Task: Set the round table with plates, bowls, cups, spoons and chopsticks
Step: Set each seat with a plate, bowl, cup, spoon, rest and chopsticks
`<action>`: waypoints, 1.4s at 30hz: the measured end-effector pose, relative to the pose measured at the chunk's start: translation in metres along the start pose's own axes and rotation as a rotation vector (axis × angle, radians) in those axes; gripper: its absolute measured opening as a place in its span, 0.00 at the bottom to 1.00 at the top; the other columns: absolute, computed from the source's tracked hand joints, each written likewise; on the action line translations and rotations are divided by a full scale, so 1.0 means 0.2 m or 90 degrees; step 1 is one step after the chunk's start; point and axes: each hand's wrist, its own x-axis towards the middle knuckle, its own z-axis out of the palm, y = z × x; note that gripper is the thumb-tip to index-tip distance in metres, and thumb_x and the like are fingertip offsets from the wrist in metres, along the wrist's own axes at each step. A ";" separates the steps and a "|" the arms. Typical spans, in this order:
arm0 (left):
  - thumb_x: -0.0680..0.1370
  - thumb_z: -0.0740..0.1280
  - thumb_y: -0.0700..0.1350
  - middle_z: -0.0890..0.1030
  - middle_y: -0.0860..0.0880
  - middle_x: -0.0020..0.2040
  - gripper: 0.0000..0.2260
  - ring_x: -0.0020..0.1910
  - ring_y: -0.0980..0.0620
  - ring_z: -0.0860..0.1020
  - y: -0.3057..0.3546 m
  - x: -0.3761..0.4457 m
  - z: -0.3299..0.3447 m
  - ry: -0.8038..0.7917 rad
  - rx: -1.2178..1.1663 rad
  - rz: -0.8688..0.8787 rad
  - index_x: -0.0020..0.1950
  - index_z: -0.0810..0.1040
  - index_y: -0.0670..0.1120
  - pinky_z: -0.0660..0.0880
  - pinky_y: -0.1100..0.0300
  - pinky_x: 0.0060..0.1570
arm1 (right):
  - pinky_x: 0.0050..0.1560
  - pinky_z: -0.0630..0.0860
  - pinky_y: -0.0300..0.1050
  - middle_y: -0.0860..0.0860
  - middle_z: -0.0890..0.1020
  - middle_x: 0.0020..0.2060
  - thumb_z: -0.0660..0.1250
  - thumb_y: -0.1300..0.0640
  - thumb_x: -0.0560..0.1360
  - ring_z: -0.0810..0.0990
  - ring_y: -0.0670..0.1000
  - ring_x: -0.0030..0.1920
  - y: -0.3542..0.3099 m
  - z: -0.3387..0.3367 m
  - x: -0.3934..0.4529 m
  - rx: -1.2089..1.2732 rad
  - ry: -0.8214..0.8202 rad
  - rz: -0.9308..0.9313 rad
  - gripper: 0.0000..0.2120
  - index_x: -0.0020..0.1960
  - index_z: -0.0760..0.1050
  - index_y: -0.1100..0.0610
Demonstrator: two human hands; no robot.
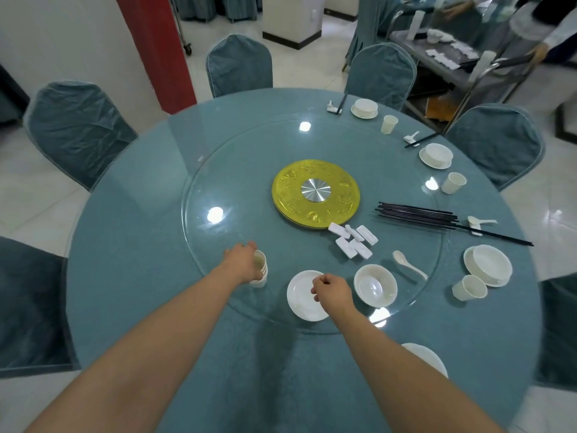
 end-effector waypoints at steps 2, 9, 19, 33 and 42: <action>0.72 0.70 0.52 0.76 0.44 0.60 0.27 0.59 0.43 0.76 0.00 0.00 -0.01 0.004 0.001 -0.002 0.68 0.66 0.49 0.69 0.54 0.59 | 0.32 0.70 0.37 0.49 0.85 0.38 0.59 0.57 0.76 0.79 0.46 0.31 0.00 0.00 0.00 0.003 0.001 0.001 0.11 0.45 0.79 0.60; 0.71 0.70 0.55 0.76 0.43 0.60 0.28 0.59 0.42 0.76 0.02 -0.05 -0.08 0.023 -0.053 -0.006 0.68 0.66 0.48 0.71 0.53 0.61 | 0.34 0.71 0.38 0.48 0.84 0.38 0.59 0.56 0.76 0.79 0.45 0.32 -0.02 -0.02 -0.02 0.000 -0.007 -0.013 0.11 0.44 0.79 0.57; 0.67 0.74 0.57 0.69 0.43 0.63 0.34 0.61 0.40 0.73 0.15 -0.19 -0.18 0.072 -0.110 0.018 0.70 0.66 0.52 0.73 0.50 0.62 | 0.33 0.71 0.40 0.52 0.83 0.39 0.60 0.58 0.76 0.78 0.48 0.32 -0.12 -0.04 -0.08 0.061 -0.037 -0.061 0.09 0.42 0.77 0.58; 0.62 0.75 0.63 0.78 0.47 0.58 0.33 0.55 0.48 0.78 0.67 -0.41 0.28 -0.005 -0.190 0.111 0.61 0.75 0.45 0.76 0.55 0.54 | 0.34 0.73 0.43 0.59 0.79 0.39 0.57 0.61 0.76 0.77 0.54 0.34 0.25 -0.28 -0.20 0.244 -0.069 -0.004 0.10 0.44 0.76 0.63; 0.66 0.71 0.57 0.82 0.53 0.51 0.21 0.51 0.52 0.80 0.91 -0.54 0.56 -0.129 -0.296 0.174 0.57 0.78 0.53 0.76 0.59 0.48 | 0.41 0.76 0.47 0.61 0.85 0.41 0.61 0.59 0.73 0.82 0.55 0.36 0.59 -0.49 -0.26 0.265 -0.049 0.117 0.10 0.45 0.81 0.59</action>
